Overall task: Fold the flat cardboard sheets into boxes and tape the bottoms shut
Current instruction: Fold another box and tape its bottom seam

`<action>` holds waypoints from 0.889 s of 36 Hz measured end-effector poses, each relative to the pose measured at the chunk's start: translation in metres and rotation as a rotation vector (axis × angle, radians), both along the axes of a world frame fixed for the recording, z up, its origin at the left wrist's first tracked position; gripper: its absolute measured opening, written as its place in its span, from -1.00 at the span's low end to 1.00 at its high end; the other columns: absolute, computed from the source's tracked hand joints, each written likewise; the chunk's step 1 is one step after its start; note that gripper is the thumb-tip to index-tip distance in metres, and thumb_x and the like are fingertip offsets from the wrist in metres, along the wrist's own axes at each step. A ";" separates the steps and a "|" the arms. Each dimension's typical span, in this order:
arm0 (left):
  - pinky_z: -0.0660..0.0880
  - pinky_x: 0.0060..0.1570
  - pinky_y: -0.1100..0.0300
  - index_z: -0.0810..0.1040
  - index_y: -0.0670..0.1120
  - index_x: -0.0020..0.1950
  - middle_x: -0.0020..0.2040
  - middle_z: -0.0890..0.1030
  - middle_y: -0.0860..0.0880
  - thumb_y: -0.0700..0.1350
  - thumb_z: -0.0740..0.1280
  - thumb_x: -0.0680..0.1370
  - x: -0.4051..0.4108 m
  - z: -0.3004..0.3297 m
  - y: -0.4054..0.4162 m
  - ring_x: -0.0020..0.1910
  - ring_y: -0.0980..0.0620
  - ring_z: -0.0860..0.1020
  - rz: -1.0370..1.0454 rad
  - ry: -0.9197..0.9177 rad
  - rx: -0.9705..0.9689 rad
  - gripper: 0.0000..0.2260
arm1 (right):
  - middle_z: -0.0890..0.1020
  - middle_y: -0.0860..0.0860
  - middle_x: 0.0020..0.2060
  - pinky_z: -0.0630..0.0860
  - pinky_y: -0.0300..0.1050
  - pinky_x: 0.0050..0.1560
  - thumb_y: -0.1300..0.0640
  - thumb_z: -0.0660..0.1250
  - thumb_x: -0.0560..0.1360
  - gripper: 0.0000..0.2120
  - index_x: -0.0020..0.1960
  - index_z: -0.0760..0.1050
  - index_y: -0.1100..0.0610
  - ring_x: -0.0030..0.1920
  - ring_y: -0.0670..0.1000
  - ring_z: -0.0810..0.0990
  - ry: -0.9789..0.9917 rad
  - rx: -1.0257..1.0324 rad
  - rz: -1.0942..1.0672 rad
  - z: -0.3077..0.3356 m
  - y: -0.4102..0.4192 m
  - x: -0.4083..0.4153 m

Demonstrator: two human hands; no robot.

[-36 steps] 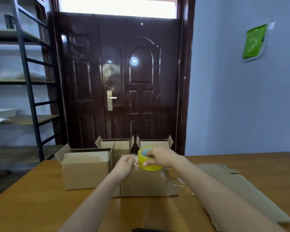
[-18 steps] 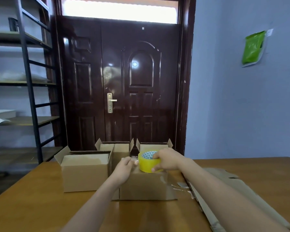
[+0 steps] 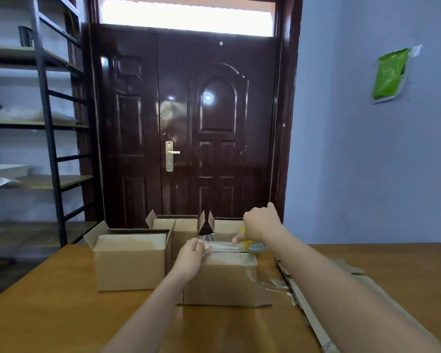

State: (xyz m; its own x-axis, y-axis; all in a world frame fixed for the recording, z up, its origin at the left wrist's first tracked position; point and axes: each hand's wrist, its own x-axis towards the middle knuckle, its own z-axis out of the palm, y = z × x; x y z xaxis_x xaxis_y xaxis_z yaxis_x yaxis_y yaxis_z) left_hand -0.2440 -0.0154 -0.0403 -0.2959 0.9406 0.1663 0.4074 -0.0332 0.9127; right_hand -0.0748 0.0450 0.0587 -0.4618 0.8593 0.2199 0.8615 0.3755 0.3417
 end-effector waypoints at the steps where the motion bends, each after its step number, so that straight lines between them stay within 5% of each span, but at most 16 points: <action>1: 0.43 0.00 0.16 0.50 -0.13 -0.04 0.09 0.57 -0.10 -0.07 0.03 0.65 0.000 0.001 0.000 0.05 0.00 0.51 0.007 -0.013 0.000 -0.71 | 0.48 -0.04 -0.38 0.27 0.04 0.24 -0.47 0.21 0.35 -0.40 -0.31 0.40 0.11 -0.21 0.03 0.52 0.046 -0.030 0.023 0.001 0.001 0.002; 4: 0.41 -0.02 0.12 0.49 -0.11 -0.07 0.04 0.59 -0.10 -0.06 0.03 0.66 0.000 0.000 0.002 0.00 -0.04 0.53 0.008 -0.042 0.006 -0.71 | 0.55 -0.04 -0.33 0.42 -0.15 -0.20 -0.45 0.27 0.33 -0.40 -0.17 0.54 0.11 -0.26 -0.01 0.54 0.251 -0.148 0.107 0.007 0.005 0.011; 6: 0.41 -0.05 0.14 0.49 -0.10 -0.08 0.04 0.60 -0.08 -0.06 0.02 0.66 0.001 0.000 0.002 -0.02 -0.04 0.53 0.009 -0.056 0.009 -0.70 | 0.52 -0.05 -0.39 0.36 -0.20 -0.36 -0.40 0.32 0.34 -0.49 -0.28 0.48 0.08 -0.34 -0.03 0.50 0.331 -0.242 0.157 0.011 0.010 0.018; 12: 0.41 0.08 0.09 0.49 -0.16 0.02 -0.01 0.60 -0.03 -0.07 0.01 0.67 0.004 0.000 0.002 0.00 0.02 0.51 0.050 -0.189 -0.002 -0.71 | 0.58 -0.06 -0.30 0.48 -0.22 -0.20 -0.18 0.42 0.40 -0.70 -0.27 0.51 0.03 -0.24 -0.06 0.58 0.453 -0.627 0.204 0.016 0.021 0.032; 16: 0.47 -0.03 0.13 0.48 -0.14 0.08 -0.04 0.61 -0.07 -0.04 0.03 0.68 0.000 0.005 0.004 -0.06 0.02 0.54 0.111 -0.279 -0.019 -0.72 | 0.57 -0.11 -0.22 0.41 -0.03 0.18 -0.12 0.45 0.41 -0.78 -0.37 0.59 -0.09 -0.08 -0.04 0.53 0.541 -0.834 0.154 0.019 0.029 0.049; 20: 0.45 0.22 -0.08 0.47 -0.13 0.17 0.08 0.58 -0.13 -0.04 0.04 0.66 0.003 0.006 0.005 0.06 -0.07 0.54 0.105 -0.260 -0.060 -0.72 | 0.51 -0.02 -0.20 0.33 -0.08 0.25 0.00 0.42 0.46 -0.71 -0.40 0.47 0.02 -0.05 -0.03 0.48 0.517 -0.861 0.138 0.020 0.029 0.060; 26: 0.42 0.14 0.08 0.43 -0.15 0.16 0.11 0.61 -0.12 -0.10 0.01 0.67 0.014 0.014 0.002 0.10 -0.01 0.53 0.082 -0.278 -0.078 -0.75 | 0.46 0.00 -0.31 0.39 -0.20 -0.09 -0.23 0.35 0.33 -0.61 -0.34 0.41 0.09 -0.22 -0.02 0.46 0.669 -0.705 0.196 0.026 0.026 0.067; 32: 0.41 0.19 0.01 0.40 -0.20 0.22 0.09 0.63 -0.14 -0.10 0.03 0.67 0.030 0.017 0.000 0.13 -0.09 0.51 0.081 -0.325 -0.115 -0.74 | 0.43 -0.08 -0.48 0.40 -0.20 -0.18 -0.12 0.32 0.51 -0.59 -0.42 0.40 0.05 -0.38 -0.08 0.44 0.713 -0.639 0.252 0.040 0.021 0.065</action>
